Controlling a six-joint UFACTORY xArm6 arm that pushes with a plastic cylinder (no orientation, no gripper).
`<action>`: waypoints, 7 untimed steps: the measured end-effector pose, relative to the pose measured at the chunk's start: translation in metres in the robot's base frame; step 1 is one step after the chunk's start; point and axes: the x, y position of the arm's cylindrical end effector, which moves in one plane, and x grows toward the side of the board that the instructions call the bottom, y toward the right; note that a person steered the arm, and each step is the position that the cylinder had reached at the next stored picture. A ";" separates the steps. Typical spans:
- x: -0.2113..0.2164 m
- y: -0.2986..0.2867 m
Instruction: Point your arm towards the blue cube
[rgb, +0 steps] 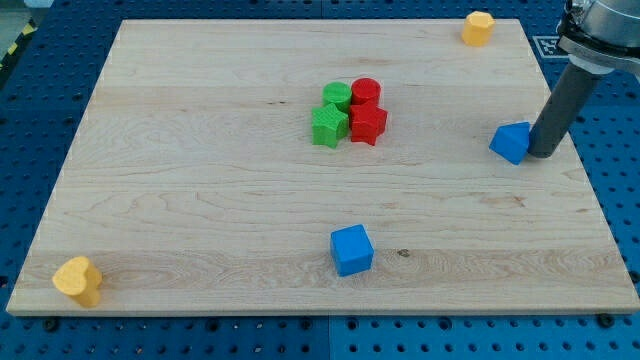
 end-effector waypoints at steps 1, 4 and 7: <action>0.000 0.000; 0.075 -0.039; 0.087 -0.072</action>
